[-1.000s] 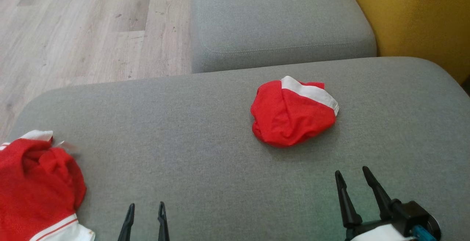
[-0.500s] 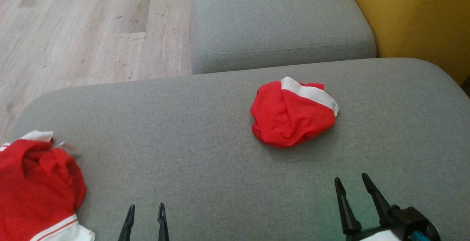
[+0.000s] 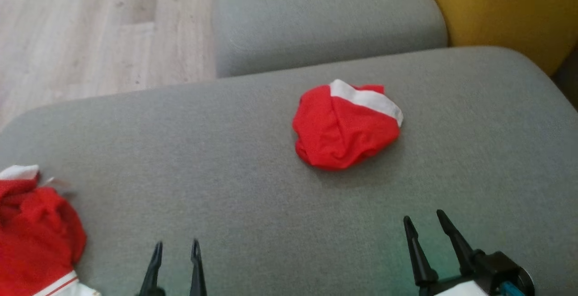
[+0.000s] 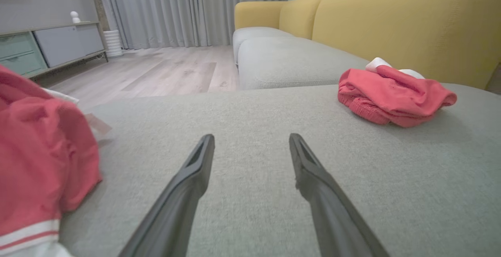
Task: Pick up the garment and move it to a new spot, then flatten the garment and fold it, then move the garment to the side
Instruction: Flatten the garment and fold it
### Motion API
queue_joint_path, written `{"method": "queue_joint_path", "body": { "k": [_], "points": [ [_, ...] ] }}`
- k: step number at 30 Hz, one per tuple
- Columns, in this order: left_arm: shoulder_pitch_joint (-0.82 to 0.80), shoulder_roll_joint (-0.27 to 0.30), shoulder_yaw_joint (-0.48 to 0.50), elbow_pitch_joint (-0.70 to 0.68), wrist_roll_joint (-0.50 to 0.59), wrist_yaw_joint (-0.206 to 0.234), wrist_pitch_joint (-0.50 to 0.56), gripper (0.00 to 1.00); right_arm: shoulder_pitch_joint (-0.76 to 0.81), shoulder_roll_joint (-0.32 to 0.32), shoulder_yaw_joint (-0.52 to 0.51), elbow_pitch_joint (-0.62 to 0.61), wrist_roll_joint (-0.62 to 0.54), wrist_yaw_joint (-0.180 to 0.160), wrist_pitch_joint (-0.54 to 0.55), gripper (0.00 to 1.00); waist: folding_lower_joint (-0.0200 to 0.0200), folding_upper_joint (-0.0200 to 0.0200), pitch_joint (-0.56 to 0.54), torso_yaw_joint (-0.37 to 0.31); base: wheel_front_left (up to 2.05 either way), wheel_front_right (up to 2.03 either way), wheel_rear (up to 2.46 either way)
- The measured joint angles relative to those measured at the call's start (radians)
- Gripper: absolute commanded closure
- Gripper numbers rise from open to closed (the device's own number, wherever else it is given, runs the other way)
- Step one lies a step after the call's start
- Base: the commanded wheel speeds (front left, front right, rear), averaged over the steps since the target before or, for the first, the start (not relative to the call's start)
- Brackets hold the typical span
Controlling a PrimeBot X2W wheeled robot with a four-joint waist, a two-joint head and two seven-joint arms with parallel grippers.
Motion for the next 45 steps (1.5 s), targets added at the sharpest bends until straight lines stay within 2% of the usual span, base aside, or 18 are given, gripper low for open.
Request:
{"method": "queue_joint_path", "body": {
  "k": [7, 14, 21, 26, 33, 36, 40, 45],
  "points": [
    [-0.203, -0.002, -0.018, 0.072, 0.001, -0.034, 0.0, 0.0, -0.037, -0.004, 0.006, -0.04, 0.0, 0.0, 0.0, 0.0, 0.0001, 0.0, 0.104, -0.05, 0.0, 0.0, 0.0],
    [-0.522, -0.008, -0.069, 0.276, -0.022, -0.096, 0.0, 0.0, -0.158, -0.026, 0.022, -0.069, 0.001, 0.0, 0.0, 0.0, 0.0004, 0.0, 0.258, -0.088, 0.0, 0.0, 0.0],
    [-0.829, -0.013, -0.192, 0.542, -0.11, -0.151, 0.0, 0.0, -0.223, -0.032, 0.035, -0.08, 0.01, 0.0, 0.0, 0.0, 0.0005, 0.0, 0.393, -0.133, 0.0, 0.0, 0.0],
    [-0.936, -0.013, -0.291, 0.657, -0.2, -0.193, 0.0, 0.0, -0.249, -0.032, 0.038, -0.08, 0.013, 0.0, 0.0, 0.0, 0.0002, 0.0, 0.452, -0.179, 0.0, 0.0, 0.0],
    [-1.008, -0.007, -0.383, 0.69, -0.31, -0.201, -0.004, 0.0, -0.254, -0.028, 0.035, -0.08, 0.02, 0.0, 0.0, 0.0, 0.0, 0.0, 0.493, -0.235, 0.0, 0.0, 0.0],
    [-1.012, -0.006, -0.391, 0.639, -0.337, -0.176, -0.004, 0.0, -0.254, -0.024, 0.031, -0.08, 0.02, 0.0, 0.0, 0.0, 0.0001, 0.0, 0.499, -0.25, 0.0, 0.0, 0.0],
    [-1.002, -0.009, -0.439, 0.6, -0.326, -0.183, -0.004, 0.0, -0.255, -0.021, 0.029, -0.08, 0.02, 0.0, 0.0, 0.0, 0.0001, -0.0001, 0.496, -0.255, 0.0, 0.0, 0.0],
    [-0.993, -0.01, -0.52, 0.555, -0.235, -0.182, -0.003, 0.0, -0.256, -0.015, 0.027, -0.08, 0.02, 0.0, 0.0, 0.0, 0.0001, -0.0001, 0.491, -0.266, 0.0, 0.0, 0.0]
  ]
}}
